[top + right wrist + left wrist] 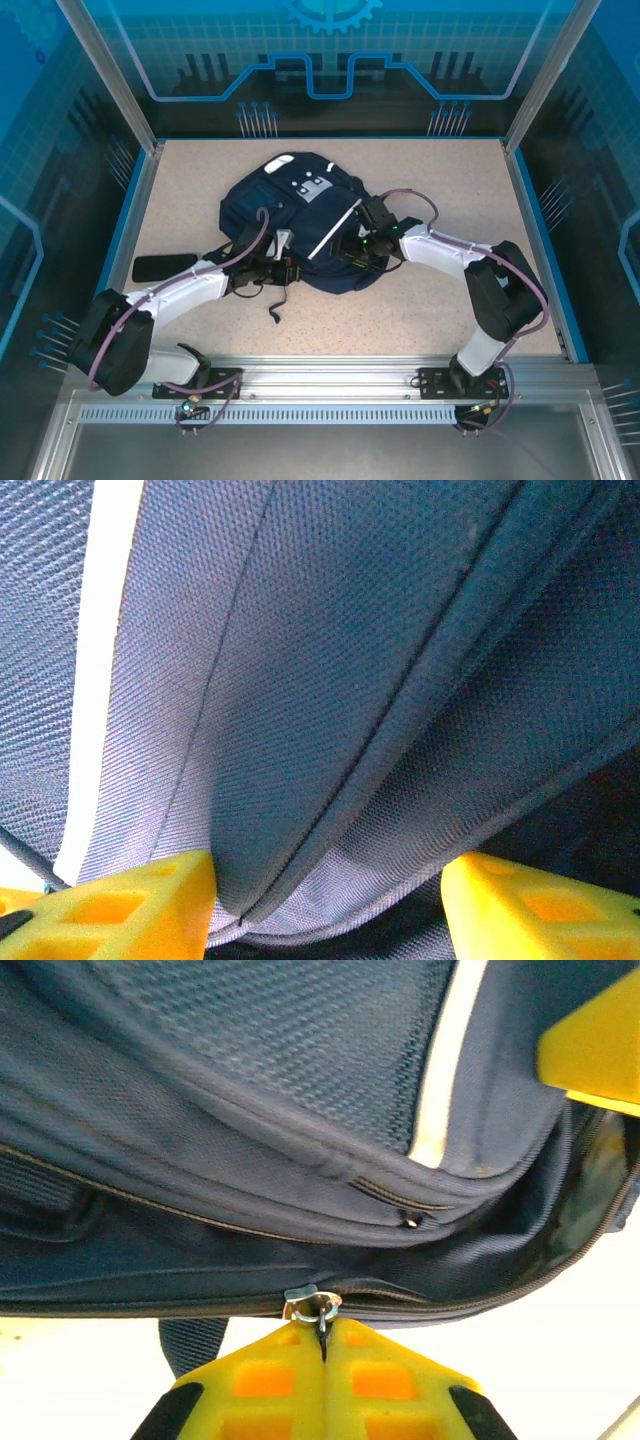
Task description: Pack the student bag
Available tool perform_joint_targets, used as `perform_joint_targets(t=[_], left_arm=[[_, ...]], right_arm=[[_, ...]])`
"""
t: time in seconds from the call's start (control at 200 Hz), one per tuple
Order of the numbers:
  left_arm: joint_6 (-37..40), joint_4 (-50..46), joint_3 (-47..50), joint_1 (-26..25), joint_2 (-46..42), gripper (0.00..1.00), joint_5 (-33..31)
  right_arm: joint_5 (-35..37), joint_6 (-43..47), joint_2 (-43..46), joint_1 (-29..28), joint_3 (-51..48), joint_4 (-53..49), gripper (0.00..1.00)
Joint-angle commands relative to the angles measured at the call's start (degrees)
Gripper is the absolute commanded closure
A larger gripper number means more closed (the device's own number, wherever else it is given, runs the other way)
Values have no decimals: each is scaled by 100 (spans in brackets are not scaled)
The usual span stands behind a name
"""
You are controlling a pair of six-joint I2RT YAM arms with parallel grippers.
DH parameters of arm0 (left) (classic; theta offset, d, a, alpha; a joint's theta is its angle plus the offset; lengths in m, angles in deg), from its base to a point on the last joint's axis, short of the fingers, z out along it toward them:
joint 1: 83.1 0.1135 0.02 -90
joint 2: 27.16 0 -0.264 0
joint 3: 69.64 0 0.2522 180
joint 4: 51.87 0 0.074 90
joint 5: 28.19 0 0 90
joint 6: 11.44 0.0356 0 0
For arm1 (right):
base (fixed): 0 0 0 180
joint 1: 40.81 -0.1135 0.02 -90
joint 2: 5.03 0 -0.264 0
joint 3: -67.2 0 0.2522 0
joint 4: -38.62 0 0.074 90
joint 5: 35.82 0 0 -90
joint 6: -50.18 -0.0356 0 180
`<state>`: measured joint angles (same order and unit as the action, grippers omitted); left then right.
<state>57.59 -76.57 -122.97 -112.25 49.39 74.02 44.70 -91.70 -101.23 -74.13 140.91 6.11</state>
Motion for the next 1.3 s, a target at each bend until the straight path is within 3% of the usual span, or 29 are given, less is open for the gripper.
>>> perform_joint_targets(t=[0.0, 0.195, 0.375, 0.525, 0.775, 0.99, 1.296], left_arm=[[-321, 887, 62, -241, 114, 100, 730], [-488, 953, -71, -418, 405, 100, 625], [-589, 420, -111, -219, 20, 56, 308], [-858, 93, 54, 141, -606, 39, 11], [-1542, -835, 154, 776, -1581, 13, -1389], [-1931, -1224, 222, 1415, -1914, 7, -1492], [-2407, -1297, 319, 1780, -1906, 5, -1489]], right_arm=[[-268, -1, -56, -19, 61, 558, 39], [-25, 88, 305, 91, -54, 287, 38], [554, 485, 945, 113, -104, -529, 36], [1543, 932, 1277, -336, 114, -1354, 35], [2798, 1171, 749, -1967, 983, -2023, 37], [2816, 754, -526, -2767, 2077, -2291, 39], [2700, -692, -1464, -2904, 2814, -2694, 47]])
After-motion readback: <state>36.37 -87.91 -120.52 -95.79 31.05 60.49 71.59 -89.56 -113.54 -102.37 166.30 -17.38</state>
